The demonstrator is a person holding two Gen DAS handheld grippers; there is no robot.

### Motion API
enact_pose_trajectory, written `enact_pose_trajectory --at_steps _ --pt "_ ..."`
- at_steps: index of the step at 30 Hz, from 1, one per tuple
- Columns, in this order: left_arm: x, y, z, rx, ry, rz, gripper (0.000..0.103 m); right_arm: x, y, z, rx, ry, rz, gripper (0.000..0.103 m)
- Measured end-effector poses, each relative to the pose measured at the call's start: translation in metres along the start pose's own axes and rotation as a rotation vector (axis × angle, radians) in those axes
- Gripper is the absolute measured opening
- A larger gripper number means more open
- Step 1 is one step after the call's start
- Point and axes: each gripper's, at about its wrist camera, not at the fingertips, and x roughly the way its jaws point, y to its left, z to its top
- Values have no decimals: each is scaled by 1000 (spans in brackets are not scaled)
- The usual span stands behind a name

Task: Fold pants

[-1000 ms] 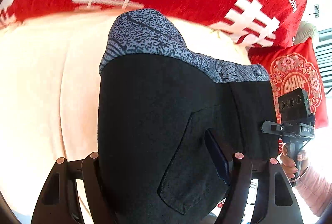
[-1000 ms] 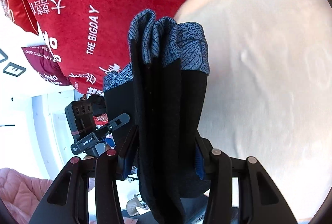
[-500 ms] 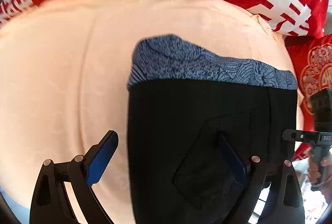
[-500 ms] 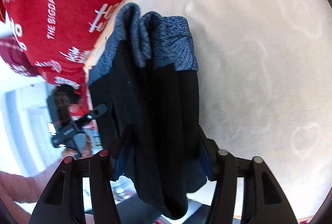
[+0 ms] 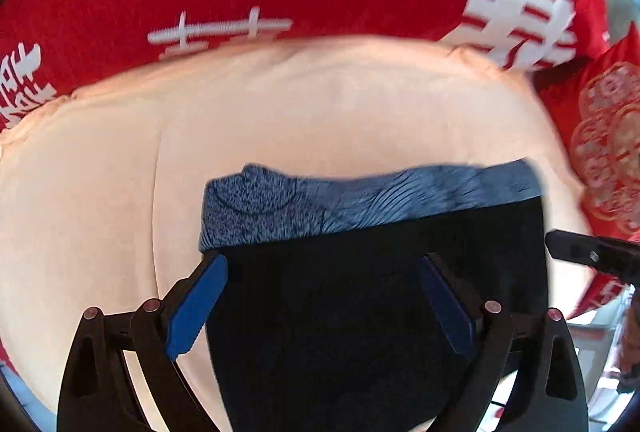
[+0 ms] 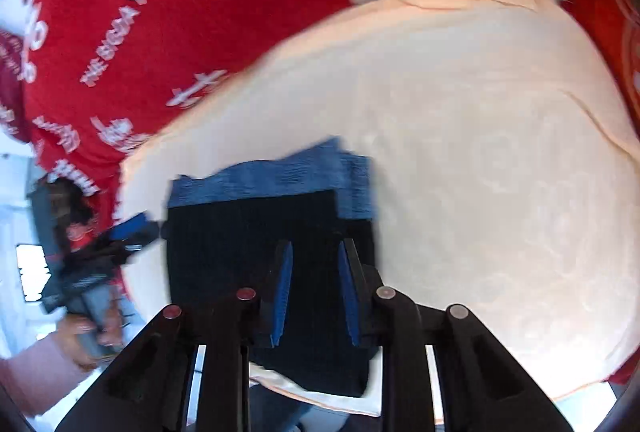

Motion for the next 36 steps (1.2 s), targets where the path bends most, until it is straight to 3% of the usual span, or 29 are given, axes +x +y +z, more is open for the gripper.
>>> enact_pose_trajectory --at_steps 2,6,8,10,18,21,25,28,29,30,36 --pt "12 2 0 12 8 57 97 22 5 0 -19 42 -8 26" --pt "19 15 -1 -34 24 44 102 51 2 -2 -41 59 -62 21" --pt "17 17 -2 -41 31 45 102 52 0 -1 -32 56 -57 13" --pt "15 12 -1 -36 41 75 102 49 -5 0 -18 64 -36 12" --pt "-21 -16 -13 -51 77 156 102 30 -13 -5 20 119 -91 17" --pt "-39 -26 -24 -74 90 169 102 17 -15 -11 10 145 -114 30" --pt "-69 -38 -37 -101 59 182 102 -4 -13 -18 -18 158 -123 59" --pt "-87 -44 -42 -113 38 201 102 -16 -4 -23 -50 158 -148 66" --pt "-95 -46 -44 -108 29 206 102 -20 -1 -26 -57 156 -166 80" --pt "-100 -46 -46 -102 24 208 102 -24 4 -28 -59 146 -187 86" --pt "-120 -40 -52 -71 31 239 102 -37 35 -49 -62 72 -278 98"
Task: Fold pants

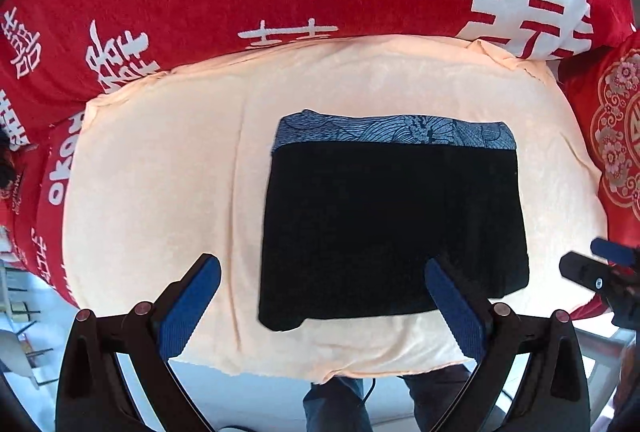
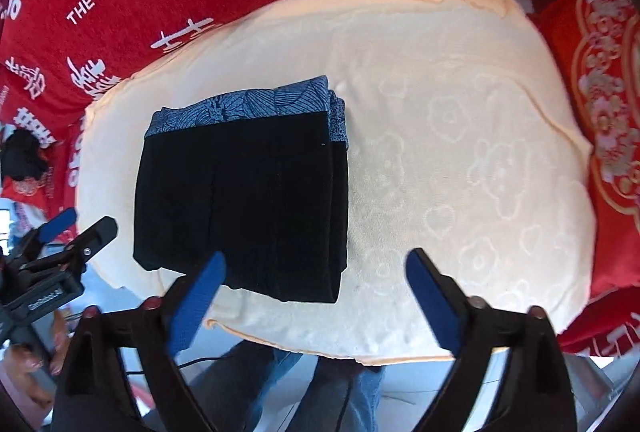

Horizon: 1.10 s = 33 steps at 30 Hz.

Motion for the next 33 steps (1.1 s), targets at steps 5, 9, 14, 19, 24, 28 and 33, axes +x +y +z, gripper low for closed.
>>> enact_pose_trajectory --at_steps 5,9,14,19,24,28,33 --pt "-16 15 -6 30 9 -10 102 -6 22 -24 95 37 32 98" --pt "-27 25 -14 73 -4 20 102 -20 45 -39 98 28 -11 98" --pt "-35 39 -21 40 -1 -15 102 -36 61 -47 121 5 -6 98" --pt "-39 44 -26 16 -3 -29 102 -42 78 -46 70 13 -52 98" --pt "-42 42 -27 28 -10 -7 102 -43 90 -45 42 21 -59 98" --pt "-45 41 -29 31 -14 -17 102 -44 96 -47 19 21 -84 98" --pt "-48 39 -31 31 -19 -18 102 -46 98 -47 9 12 -93 98"
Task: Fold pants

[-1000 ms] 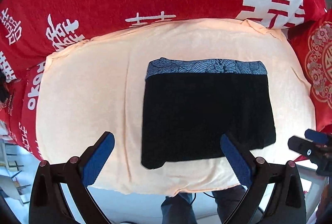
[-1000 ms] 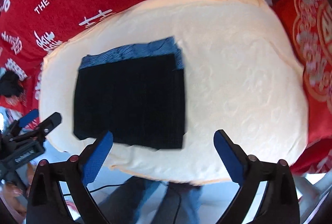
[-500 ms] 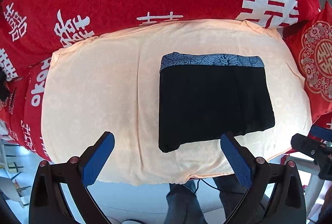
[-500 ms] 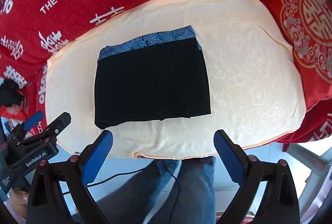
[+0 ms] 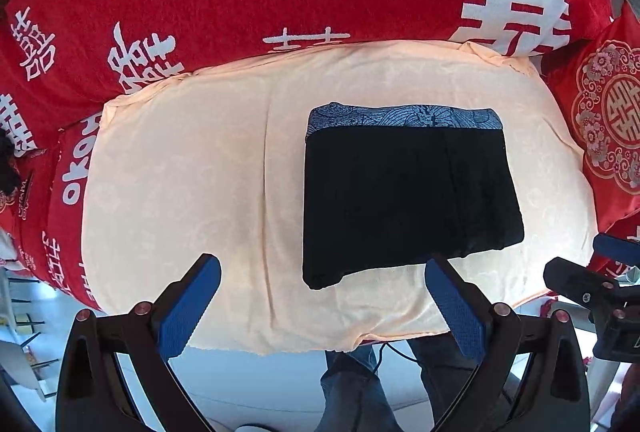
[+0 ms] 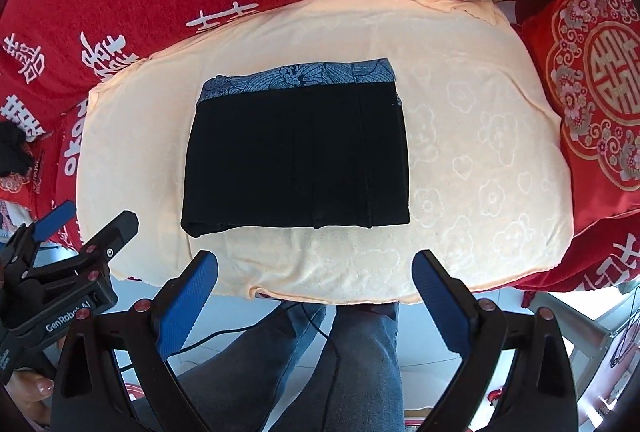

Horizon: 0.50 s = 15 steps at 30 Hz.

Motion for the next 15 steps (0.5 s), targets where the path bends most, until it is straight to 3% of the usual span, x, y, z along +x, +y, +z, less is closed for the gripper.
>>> enact_pose_trajectory --at_steps 15 --pt "1 -7 -3 25 13 12 102 3 -1 0 -4 0 -17 98"
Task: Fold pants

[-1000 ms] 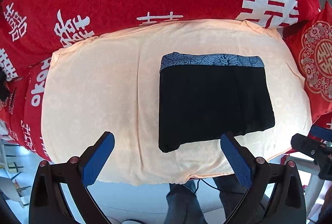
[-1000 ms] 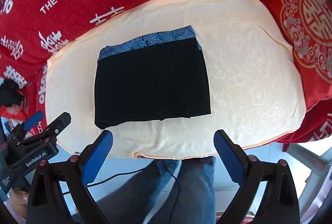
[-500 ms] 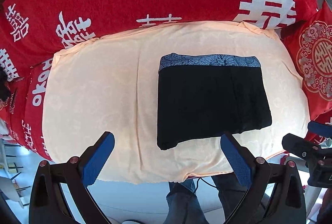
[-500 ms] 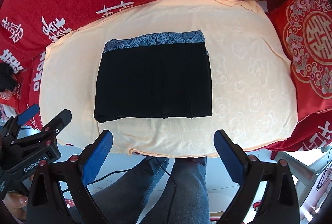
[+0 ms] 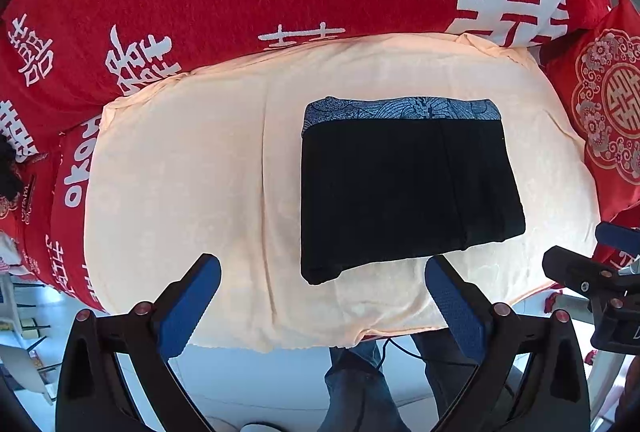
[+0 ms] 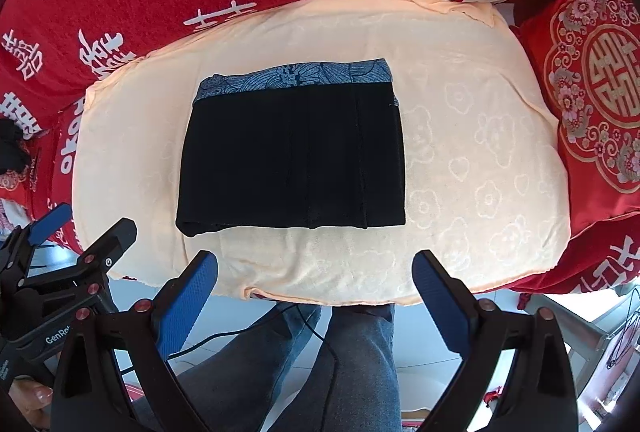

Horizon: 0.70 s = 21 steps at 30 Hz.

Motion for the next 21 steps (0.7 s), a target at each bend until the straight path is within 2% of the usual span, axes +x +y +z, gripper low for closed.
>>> enact_pose_trajectory --at_steps 13,21 --pt "3 -3 0 -6 9 -7 102 4 1 3 -18 10 -15 98" --pt "1 -6 -2 1 -15 1 102 7 2 3 -25 18 -11 98"
